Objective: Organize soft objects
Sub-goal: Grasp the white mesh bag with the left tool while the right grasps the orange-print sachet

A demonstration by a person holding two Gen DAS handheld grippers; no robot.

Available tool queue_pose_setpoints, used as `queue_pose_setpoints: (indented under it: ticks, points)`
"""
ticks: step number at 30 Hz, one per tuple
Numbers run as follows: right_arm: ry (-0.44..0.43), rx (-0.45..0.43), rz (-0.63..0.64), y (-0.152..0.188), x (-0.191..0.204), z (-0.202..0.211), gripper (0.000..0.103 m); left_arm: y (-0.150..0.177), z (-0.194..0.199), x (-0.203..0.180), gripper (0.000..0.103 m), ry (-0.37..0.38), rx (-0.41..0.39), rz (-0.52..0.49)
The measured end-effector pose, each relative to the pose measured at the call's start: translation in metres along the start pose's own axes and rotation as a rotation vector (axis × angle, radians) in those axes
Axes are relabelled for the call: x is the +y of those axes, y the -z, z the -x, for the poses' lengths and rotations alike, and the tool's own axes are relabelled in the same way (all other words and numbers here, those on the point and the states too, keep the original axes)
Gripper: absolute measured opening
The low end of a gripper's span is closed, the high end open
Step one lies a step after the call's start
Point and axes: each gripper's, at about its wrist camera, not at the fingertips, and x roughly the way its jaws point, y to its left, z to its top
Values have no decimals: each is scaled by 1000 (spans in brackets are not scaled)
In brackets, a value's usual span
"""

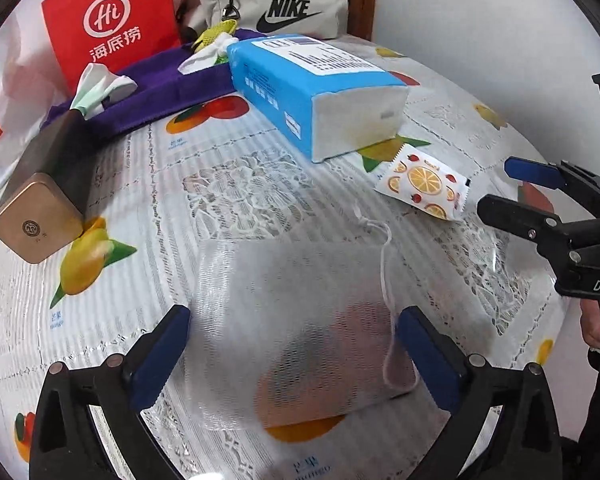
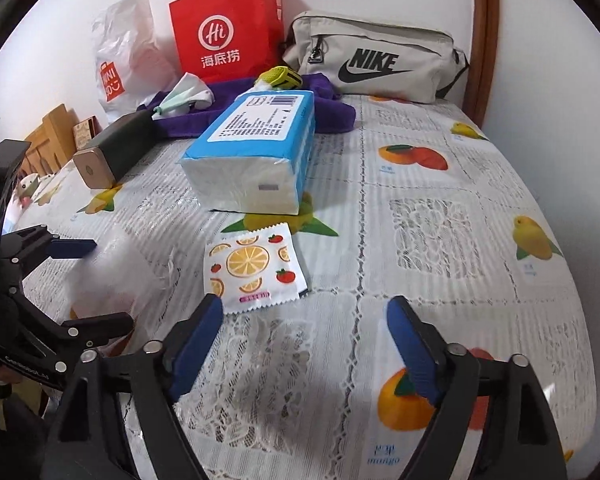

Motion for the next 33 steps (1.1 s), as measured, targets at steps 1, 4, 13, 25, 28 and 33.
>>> queue_pose_setpoints:
  ticks: [1, 4, 13, 25, 28, 33]
  points:
    - [-4, -2, 6, -1, 1, -2, 85, 0, 0, 0, 102, -4, -4, -7]
    - [-25, 5, 28, -5, 6, -9, 85, -2, 1, 5, 90, -15, -21, 0]
    - [-35, 46, 93, -19, 26, -36, 86, -3, 7, 33, 36, -25, -69, 56]
    - [-12, 78, 104, -24, 43, -42, 55, 9, 15, 94, 11, 2, -63, 221]
    - [-19, 75, 97, -22, 45, -40, 49, 17, 19, 108, 11, -11, -65, 259]
    - [-26, 81, 104, -21, 49, -40, 38, 27, 25, 124, 11, -34, -69, 303]
